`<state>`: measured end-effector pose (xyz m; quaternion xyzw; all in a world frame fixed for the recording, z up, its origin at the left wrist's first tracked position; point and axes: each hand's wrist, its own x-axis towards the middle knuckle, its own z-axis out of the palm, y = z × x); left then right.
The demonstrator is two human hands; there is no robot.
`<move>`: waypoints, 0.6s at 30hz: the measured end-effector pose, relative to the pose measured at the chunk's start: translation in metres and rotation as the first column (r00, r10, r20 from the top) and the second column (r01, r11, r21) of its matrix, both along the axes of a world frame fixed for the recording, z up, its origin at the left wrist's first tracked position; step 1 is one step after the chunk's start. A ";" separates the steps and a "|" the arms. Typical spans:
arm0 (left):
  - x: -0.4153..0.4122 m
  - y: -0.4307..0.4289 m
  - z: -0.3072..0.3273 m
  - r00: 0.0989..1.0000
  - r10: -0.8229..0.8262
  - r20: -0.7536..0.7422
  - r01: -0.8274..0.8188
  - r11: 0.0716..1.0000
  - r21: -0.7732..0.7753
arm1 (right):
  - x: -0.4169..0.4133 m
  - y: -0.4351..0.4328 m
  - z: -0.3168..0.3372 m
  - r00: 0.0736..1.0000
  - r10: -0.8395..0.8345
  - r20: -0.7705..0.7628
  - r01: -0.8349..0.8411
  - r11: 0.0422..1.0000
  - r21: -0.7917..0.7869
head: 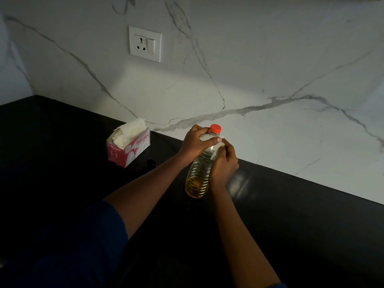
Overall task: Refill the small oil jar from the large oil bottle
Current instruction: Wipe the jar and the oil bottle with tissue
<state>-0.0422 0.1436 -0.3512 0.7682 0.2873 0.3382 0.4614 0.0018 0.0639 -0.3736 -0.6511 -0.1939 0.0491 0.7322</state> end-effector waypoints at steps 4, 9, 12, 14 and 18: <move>-0.002 0.000 -0.001 1.000 -0.004 0.007 0.004 1.000 0.002 | -0.016 -0.008 -0.018 0.996 -0.018 0.087 0.015 0.999 0.040; -0.001 0.000 0.000 1.000 -0.008 -0.004 0.008 1.000 0.009 | -0.011 -0.009 -0.020 1.000 -0.017 0.015 0.017 0.999 0.045; 0.000 0.000 -0.001 1.000 -0.008 -0.013 0.008 1.000 0.008 | 0.006 -0.004 -0.002 0.999 0.030 -0.014 -0.030 0.999 -0.029; 0.000 0.001 -0.001 1.000 -0.005 -0.016 0.005 1.000 0.009 | 0.012 0.000 0.008 0.998 0.068 0.014 -0.067 0.996 -0.053; -0.002 0.001 0.000 1.000 -0.003 -0.010 0.003 1.000 0.023 | 0.002 -0.003 0.005 0.996 0.061 0.064 -0.059 0.998 -0.027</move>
